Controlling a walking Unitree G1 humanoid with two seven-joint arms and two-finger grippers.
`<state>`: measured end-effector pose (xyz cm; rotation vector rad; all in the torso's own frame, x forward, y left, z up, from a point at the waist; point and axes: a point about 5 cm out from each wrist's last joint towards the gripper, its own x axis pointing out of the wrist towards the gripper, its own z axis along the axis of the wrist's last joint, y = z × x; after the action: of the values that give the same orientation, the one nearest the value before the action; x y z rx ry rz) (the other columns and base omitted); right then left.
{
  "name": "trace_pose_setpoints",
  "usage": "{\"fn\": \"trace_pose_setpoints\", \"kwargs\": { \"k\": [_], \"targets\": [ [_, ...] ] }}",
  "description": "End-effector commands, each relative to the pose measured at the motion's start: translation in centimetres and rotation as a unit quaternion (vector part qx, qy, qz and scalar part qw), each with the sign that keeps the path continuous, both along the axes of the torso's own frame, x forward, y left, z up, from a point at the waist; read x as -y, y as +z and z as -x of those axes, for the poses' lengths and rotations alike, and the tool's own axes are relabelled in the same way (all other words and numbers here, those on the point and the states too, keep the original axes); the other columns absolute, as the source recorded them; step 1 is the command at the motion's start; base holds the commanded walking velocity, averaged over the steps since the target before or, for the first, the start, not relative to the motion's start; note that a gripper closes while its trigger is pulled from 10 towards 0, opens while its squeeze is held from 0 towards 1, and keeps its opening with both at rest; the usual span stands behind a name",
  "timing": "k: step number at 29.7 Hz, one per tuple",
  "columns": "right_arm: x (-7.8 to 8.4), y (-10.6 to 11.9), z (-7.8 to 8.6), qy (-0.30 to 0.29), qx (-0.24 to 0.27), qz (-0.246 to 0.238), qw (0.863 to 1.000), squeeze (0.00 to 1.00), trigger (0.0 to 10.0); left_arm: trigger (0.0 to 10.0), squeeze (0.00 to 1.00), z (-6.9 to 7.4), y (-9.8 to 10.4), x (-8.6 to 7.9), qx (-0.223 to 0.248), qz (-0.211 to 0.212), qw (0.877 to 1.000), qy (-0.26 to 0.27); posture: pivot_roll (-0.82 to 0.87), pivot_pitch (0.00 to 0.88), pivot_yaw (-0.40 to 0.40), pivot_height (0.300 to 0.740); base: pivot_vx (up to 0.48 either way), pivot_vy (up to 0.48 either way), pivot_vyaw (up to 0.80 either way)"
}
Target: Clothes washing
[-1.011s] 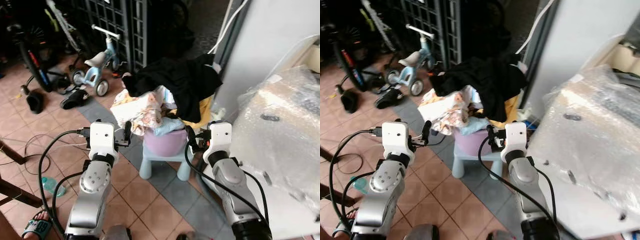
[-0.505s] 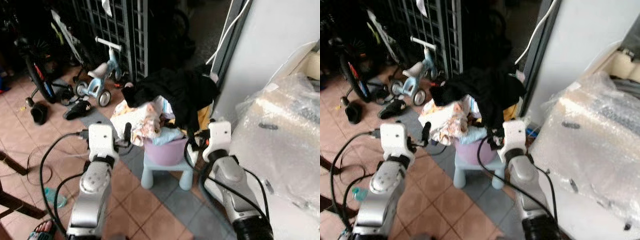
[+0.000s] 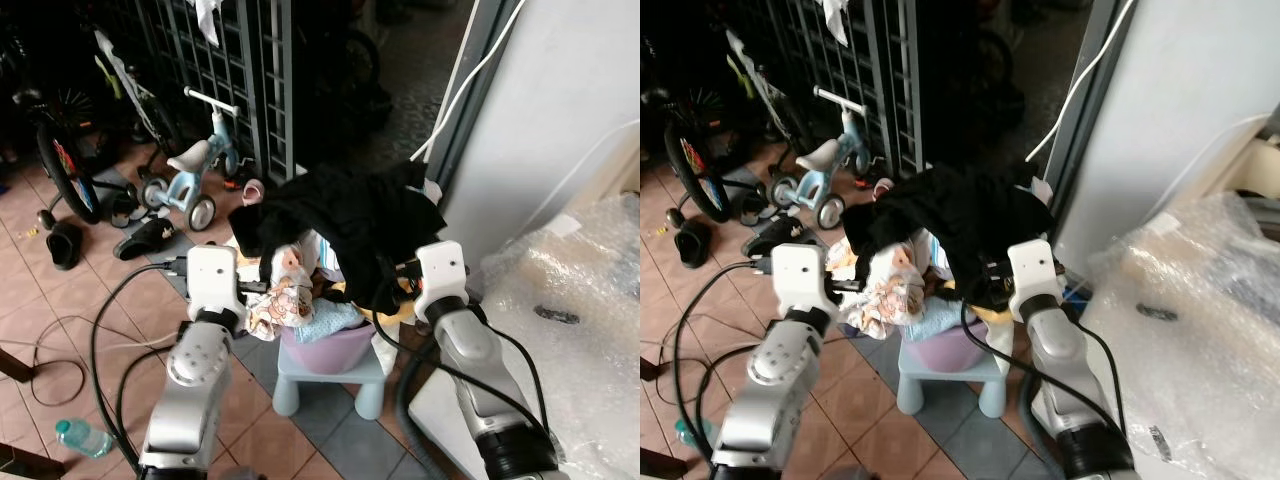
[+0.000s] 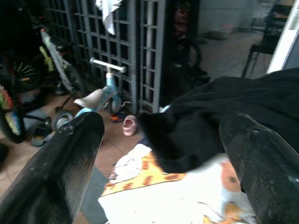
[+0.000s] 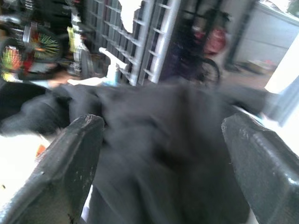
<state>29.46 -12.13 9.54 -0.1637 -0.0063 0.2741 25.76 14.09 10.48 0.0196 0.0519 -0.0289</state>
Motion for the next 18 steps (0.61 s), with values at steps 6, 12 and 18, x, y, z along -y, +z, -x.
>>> {"fn": "trace_pose_setpoints", "kwargs": {
  "k": [6,12,18],
  "targets": [
    [-0.6,-0.5,-0.7,0.030,-0.011,0.036,0.999,0.00,10.0,10.0,0.00,-0.4,0.6,0.3,0.011,0.000,1.000,-0.002,0.01,0.000,-0.033,0.740,0.255,0.152,0.00],
    [-1.1,-1.8,-1.5,0.033,-0.047,0.068,0.996,0.00,3.4,10.0,0.00,-0.4,0.4,0.0,0.005,-0.006,1.000,0.005,0.01,0.000,-0.029,0.740,0.000,0.000,0.00],
    [-2.3,-1.5,-2.2,0.044,-0.043,0.049,0.997,0.00,0.0,10.0,0.00,-0.5,0.4,0.0,0.004,-0.008,1.000,0.006,0.01,0.000,-0.022,0.740,0.000,0.000,0.00]
  ]
}}
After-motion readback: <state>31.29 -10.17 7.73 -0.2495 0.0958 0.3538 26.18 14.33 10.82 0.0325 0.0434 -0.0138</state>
